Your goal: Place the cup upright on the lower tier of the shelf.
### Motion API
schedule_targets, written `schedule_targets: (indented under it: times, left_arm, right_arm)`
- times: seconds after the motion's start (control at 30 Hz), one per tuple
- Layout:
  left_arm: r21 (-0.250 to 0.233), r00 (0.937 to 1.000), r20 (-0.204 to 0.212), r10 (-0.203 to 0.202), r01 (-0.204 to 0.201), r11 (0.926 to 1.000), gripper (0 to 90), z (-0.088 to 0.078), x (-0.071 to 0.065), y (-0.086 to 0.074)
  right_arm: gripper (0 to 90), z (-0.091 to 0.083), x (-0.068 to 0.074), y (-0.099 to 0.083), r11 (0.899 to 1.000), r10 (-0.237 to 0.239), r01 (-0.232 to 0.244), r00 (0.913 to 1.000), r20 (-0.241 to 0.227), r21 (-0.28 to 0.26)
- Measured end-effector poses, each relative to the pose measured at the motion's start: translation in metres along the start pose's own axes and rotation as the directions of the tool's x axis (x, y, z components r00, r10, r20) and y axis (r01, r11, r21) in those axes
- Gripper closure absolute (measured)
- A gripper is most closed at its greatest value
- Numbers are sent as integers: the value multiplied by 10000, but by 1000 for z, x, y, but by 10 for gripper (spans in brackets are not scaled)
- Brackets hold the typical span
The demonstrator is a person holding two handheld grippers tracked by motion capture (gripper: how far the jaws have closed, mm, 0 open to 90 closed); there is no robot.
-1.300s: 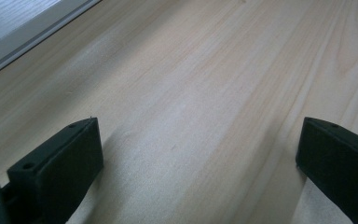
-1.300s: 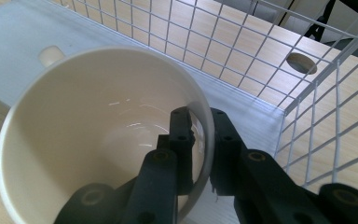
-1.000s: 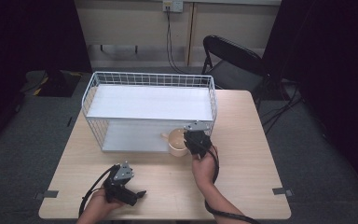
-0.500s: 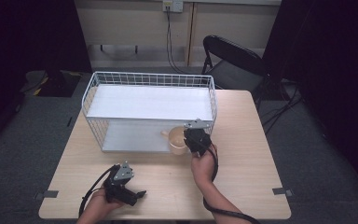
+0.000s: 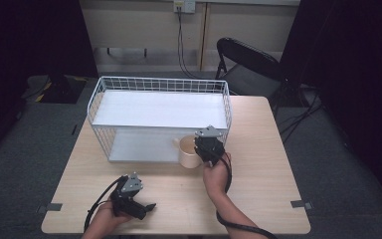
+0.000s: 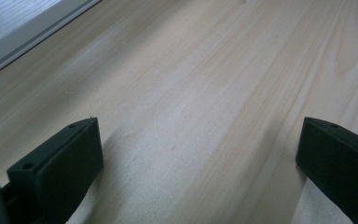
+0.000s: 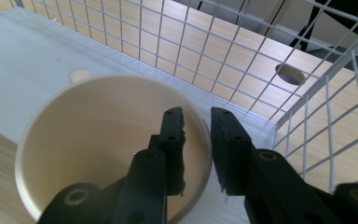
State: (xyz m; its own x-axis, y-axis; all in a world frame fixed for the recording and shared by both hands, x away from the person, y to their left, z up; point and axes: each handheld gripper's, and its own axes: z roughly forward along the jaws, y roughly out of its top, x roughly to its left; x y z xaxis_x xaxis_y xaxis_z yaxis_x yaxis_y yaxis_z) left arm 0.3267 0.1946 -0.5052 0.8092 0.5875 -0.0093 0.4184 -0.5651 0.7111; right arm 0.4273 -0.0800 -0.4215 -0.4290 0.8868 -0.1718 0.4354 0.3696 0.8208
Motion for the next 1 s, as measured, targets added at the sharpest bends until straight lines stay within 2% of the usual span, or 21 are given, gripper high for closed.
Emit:
schedule_targets:
  times: [0.13, 0.3, 0.33, 0.43, 0.47, 0.53, 0.67, 0.77, 0.8, 0.9, 1.0]
  left_arm:
    - [-4, 10000, -1, 3, -3, 10000, 0, 0, 0, 0]
    - [-6, 10000, -4, 9, -9, 10000, 0, 0, 0, 0]
    - [-21, 10000, -6, -6, 6, 10000, 0, 0, 0, 0]
    - [-19, 10000, -9, -3, 3, 10000, 0, 0, 0, 0]
    - [-22, 10000, -7, -4, 4, 10000, 0, 0, 0, 0]
    - [-23, 10000, -8, 0, 0, 10000, 0, 0, 0, 0]
    - [-19, 10000, -9, 1, -1, 10000, 0, 0, 0, 0]
    - [-26, 10000, -10, 2, -2, 10000, 0, 0, 0, 0]
    - [3, 10000, 1, -1, 1, 10000, 0, 0, 0, 0]
    - [-8, 10000, -4, 2, -2, 10000, 0, 0, 0, 0]
    - [-24, 10000, -8, 2, -2, 10000, 0, 0, 0, 0]
  right_arm:
    - [621, -3, -3, 2, 9998, 198, -198, 9996, -219, -32]
    - [416, -7, -9, 2, 9969, 787, -787, 9941, -741, 33]
    - [372, -6, -10, 2, 9955, 939, -926, 9917, -880, 182]
    - [347, -10, -11, 1, 9944, 1056, -1056, 9893, -1004, 54]
    - [293, -15, -11, 2, 9937, 1102, -1119, 9867, -1199, -72]
    - [289, -16, -11, 2, 9937, 1085, -1112, 9855, -1308, -137]
    - [221, -24, -9, 4, 9934, 1097, -1143, 9758, -1893, -132]
    - [195, -26, -7, 5, 9927, 1162, -1202, 9707, -2101, -61]
    - [165, -27, -5, 4, 9928, 1194, -1190, 9698, -2125, 148]
    - [154, -29, -3, 2, 9937, 1121, -1079, 9714, -2094, 314]
    - [145, -30, -3, -4, 9933, 1153, -1117, 9722, -2038, 293]
